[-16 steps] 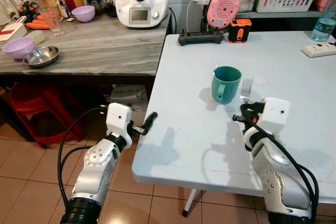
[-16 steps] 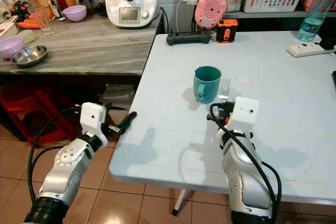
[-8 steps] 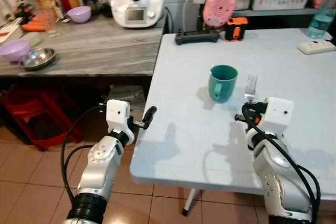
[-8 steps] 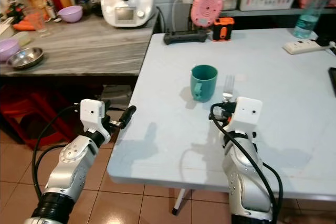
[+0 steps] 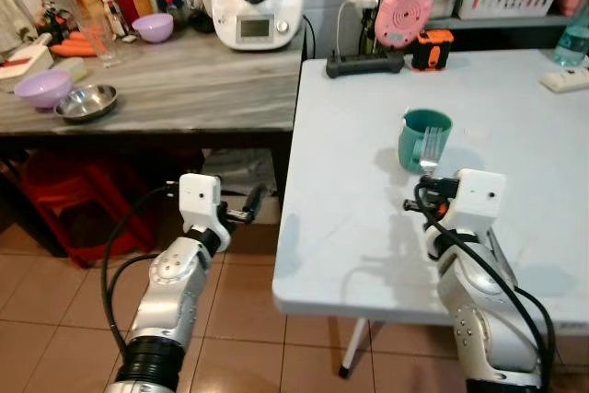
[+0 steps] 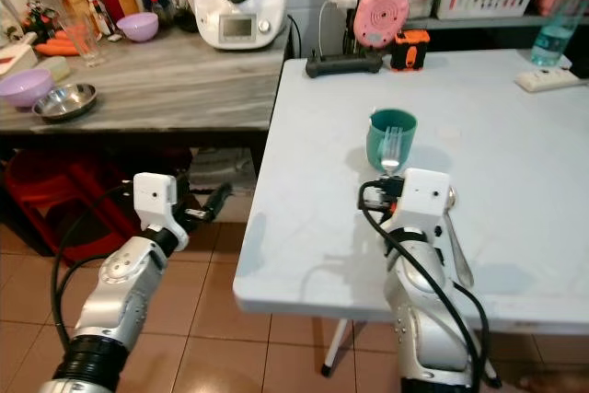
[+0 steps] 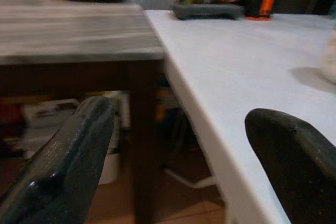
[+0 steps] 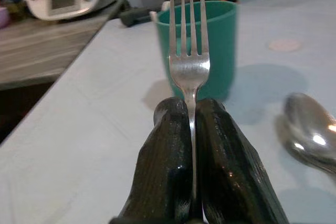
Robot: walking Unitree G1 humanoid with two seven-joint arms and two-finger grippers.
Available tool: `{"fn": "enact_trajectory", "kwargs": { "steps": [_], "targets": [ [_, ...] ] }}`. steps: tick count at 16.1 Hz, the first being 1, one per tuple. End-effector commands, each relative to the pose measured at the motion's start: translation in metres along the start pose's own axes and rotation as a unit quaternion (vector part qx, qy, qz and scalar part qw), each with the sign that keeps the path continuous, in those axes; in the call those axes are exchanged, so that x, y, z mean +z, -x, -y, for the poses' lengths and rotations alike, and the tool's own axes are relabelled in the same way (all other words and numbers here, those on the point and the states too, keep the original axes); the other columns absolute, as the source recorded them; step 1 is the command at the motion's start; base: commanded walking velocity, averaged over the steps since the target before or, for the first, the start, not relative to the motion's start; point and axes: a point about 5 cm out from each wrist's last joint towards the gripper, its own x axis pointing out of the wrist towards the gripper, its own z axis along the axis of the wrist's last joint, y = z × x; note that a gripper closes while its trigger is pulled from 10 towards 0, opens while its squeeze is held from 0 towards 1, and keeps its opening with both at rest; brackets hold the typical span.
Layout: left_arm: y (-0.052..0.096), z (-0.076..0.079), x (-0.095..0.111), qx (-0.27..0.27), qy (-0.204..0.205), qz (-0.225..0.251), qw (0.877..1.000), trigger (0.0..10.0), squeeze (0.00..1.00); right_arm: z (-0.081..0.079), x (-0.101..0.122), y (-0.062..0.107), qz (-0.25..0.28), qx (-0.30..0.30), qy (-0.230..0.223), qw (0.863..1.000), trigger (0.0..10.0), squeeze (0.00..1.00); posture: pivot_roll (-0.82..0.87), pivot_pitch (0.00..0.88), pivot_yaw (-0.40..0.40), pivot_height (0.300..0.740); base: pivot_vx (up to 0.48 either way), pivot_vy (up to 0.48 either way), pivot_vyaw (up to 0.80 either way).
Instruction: Setting the table
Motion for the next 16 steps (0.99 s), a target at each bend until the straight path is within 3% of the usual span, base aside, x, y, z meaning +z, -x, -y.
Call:
{"fn": "enact_trajectory", "kwargs": {
  "steps": [1, 16],
  "targets": [
    [0.0, -0.0066, 0.0017, 0.011, -0.006, -0.002, 1.0, 10.0, 0.0, -0.0021, 0.0037, -0.0004, 0.011, 0.002, -0.001, 1.0, 10.0, 0.0, -0.15, 0.023, 0.101, 0.74, 0.0, 0.356, 0.0],
    [-0.0015, -0.0136, 0.0025, 0.039, -0.004, 0.003, 0.999, 10.0, 0.0, -0.0034, 0.0056, 0.0018, 0.032, 0.015, 0.018, 0.999, 10.0, 0.0, -0.15, 0.025, 0.102, 0.74, 0.0, 0.392, 0.0]
  ]
}}
